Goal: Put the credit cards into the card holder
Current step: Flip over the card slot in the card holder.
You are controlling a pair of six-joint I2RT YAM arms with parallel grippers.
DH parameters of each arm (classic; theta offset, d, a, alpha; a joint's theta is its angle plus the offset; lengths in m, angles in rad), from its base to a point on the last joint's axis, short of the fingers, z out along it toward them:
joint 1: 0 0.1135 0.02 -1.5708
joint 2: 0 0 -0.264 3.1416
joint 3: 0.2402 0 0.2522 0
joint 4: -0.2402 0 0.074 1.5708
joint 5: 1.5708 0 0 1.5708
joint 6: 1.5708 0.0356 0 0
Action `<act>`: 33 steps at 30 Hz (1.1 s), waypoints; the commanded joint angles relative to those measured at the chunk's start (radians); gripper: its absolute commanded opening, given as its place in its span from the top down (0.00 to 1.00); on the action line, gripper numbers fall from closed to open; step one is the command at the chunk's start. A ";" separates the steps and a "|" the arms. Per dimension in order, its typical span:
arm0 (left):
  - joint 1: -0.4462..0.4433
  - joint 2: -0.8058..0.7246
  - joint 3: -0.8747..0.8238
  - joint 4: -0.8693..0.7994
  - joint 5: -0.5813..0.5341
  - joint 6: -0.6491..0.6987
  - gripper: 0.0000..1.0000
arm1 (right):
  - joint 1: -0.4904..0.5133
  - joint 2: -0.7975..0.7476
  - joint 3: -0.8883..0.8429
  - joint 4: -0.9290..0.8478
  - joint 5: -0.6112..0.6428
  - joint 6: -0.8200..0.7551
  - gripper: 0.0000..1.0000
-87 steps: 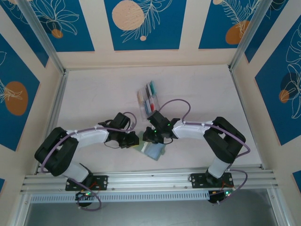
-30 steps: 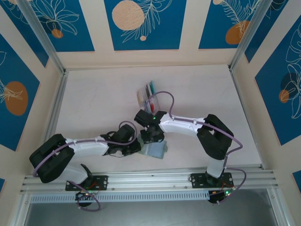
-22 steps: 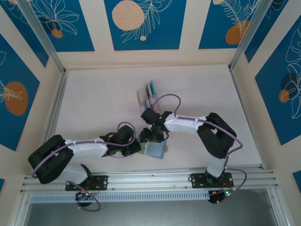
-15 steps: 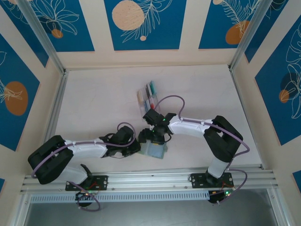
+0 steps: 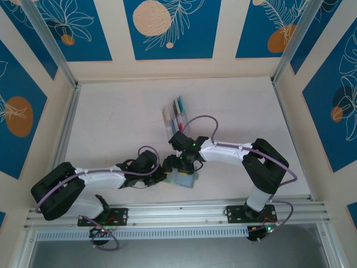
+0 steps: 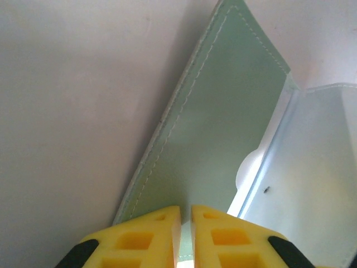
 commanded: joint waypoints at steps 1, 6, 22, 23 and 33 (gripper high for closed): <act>-0.035 -0.050 -0.031 -0.100 0.046 0.010 0.84 | -0.012 0.063 0.067 0.086 -0.065 -0.031 0.26; -0.035 -0.225 -0.072 -0.254 -0.047 -0.045 0.81 | -0.018 0.109 0.093 0.097 -0.083 -0.065 0.26; 0.004 -0.781 -0.085 -0.752 -0.215 -0.107 0.69 | -0.013 0.144 0.190 0.021 -0.153 -0.191 0.26; 0.017 -0.800 -0.084 -0.768 -0.211 -0.103 0.68 | -0.012 0.146 0.190 0.018 -0.160 -0.192 0.27; 0.213 -0.666 0.045 -0.735 -0.159 0.110 0.66 | -0.005 0.199 0.207 -0.001 -0.232 -0.269 0.47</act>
